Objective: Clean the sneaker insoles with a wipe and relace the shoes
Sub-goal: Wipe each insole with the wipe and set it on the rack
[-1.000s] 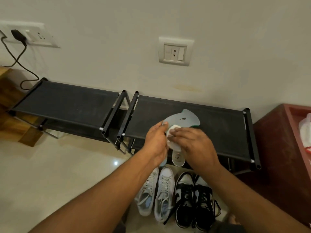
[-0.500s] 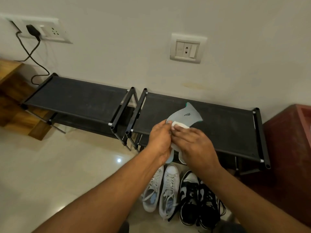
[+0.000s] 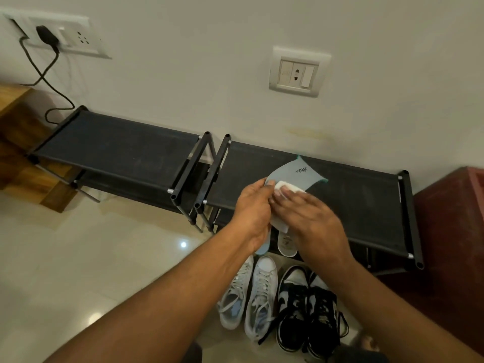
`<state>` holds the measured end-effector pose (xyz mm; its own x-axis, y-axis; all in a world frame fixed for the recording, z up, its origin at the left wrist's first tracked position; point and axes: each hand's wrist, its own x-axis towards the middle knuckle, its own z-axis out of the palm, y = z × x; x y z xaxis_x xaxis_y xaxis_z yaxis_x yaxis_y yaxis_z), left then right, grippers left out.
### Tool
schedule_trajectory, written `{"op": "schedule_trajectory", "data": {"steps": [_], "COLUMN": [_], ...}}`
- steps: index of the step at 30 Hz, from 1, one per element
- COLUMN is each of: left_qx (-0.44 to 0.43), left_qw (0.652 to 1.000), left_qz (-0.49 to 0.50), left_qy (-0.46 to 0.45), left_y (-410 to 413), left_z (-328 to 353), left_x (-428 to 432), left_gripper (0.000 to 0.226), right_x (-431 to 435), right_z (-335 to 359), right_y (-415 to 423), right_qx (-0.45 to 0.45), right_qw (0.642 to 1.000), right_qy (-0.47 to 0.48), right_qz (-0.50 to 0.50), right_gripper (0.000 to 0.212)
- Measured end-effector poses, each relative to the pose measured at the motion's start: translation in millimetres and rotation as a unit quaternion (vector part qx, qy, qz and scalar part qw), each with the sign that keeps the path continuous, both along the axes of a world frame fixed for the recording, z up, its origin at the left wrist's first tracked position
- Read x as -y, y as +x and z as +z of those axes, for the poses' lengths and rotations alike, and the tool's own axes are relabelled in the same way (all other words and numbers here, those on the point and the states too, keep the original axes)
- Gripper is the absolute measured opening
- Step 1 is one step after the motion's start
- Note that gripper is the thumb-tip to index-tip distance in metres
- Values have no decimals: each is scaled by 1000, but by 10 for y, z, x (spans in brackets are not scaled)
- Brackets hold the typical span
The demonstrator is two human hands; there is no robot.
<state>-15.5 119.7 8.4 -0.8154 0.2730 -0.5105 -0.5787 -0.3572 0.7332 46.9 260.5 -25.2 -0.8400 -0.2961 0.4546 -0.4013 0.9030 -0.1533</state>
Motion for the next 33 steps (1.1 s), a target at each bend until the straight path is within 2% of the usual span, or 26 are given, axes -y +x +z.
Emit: {"op": "schedule_trajectory", "data": {"steps": [4,5,8,12,16,20,24,28,31,33], "left_qx": [-1,-8,-25,-19,-18,-10,0,5,14,17], "left_qw": [1000,999,999,999,999,998,999,999,999,999], "left_qz": [-18,-24,-35,-36,-42,-41,-36,-23,-22,-27], "left_qy": [22,26,25,29,24,38,35,46,29,27], "left_y": [23,21,34,57,78,87,95,69,82,84], "left_z": [51,63,45,76,71,91,95,109,94,92], "left_x": [-32,-22,20,-23,-51,-107,-81,-86,-85,-110], "left_gripper": [31,31,31,29,24,28,24,30,26,26], "right_x": [-326,-280,-85,-302,-49,-287,-135,-329,-90,-155], "right_z": [109,97,-13,38,4,59,-51,0,-52,-55], "right_y": [-61,-37,91,15,135,5,106,5,132,112], "right_qx": [8,7,8,14,14,2,2,-6,-10,-18], "right_qw": [987,988,1000,991,1000,991,999,991,1000,999], "right_qy": [-73,-73,-3,-71,-14,-83,-31,-85,-25,-35], "right_qz": [-142,-138,-23,-109,-8,-106,-11,-105,-6,8], "right_gripper": [53,53,53,45,47,45,44,46,44,40]}}
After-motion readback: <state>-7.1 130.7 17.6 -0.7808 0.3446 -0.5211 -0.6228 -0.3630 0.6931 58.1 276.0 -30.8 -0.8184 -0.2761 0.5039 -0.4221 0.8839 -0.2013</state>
